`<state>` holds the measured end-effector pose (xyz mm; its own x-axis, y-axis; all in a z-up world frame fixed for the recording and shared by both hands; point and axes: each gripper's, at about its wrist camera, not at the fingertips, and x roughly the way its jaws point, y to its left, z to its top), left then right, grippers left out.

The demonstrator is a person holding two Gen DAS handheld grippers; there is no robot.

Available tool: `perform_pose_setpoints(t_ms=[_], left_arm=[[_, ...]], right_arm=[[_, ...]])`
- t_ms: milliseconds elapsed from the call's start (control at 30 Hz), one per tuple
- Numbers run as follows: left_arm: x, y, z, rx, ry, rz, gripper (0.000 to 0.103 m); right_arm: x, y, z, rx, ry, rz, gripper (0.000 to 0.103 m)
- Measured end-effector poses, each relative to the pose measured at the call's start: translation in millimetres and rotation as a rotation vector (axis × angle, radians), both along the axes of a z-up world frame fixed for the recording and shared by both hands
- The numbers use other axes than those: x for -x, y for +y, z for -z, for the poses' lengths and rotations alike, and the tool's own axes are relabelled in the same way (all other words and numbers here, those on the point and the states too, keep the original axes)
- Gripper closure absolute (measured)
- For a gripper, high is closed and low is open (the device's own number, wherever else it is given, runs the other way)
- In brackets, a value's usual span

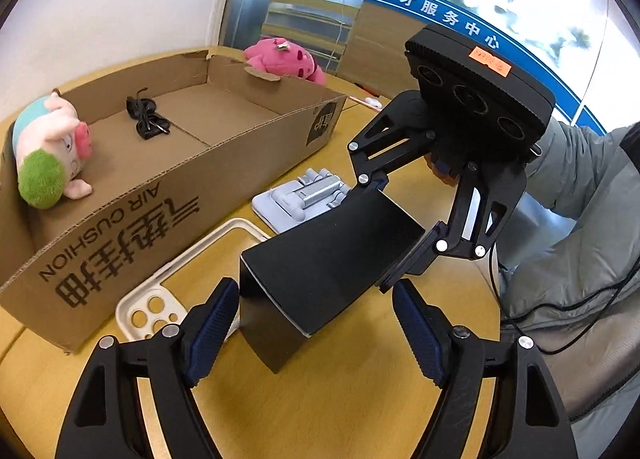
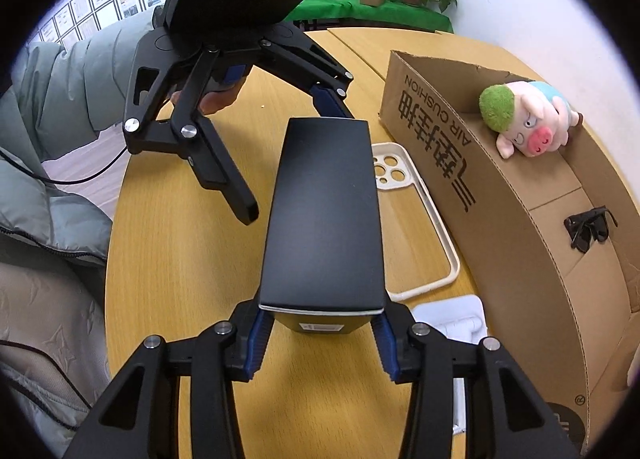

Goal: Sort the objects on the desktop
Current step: 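Carry the black charger box with the right gripper over the cardboard box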

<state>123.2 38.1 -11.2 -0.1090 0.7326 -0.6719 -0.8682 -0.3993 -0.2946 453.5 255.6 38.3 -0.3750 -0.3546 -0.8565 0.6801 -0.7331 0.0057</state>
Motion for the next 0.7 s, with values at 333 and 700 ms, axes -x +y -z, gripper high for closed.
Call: perform_pose_setpoints(t_ms=[333, 700], left_arm=[[-19.2, 23.0, -3.6, 0.075, 0.082, 0.020, 0.046], [-53.9, 55.4, -7.1, 0.182, 0.220, 0.194, 0.048]], right_arm=[[-11.2, 24.5, 1.6, 0.060, -0.005, 0.007, 0.058], [-48.5, 12.6, 0.0, -0.106, 0.046, -0.239, 0.061]])
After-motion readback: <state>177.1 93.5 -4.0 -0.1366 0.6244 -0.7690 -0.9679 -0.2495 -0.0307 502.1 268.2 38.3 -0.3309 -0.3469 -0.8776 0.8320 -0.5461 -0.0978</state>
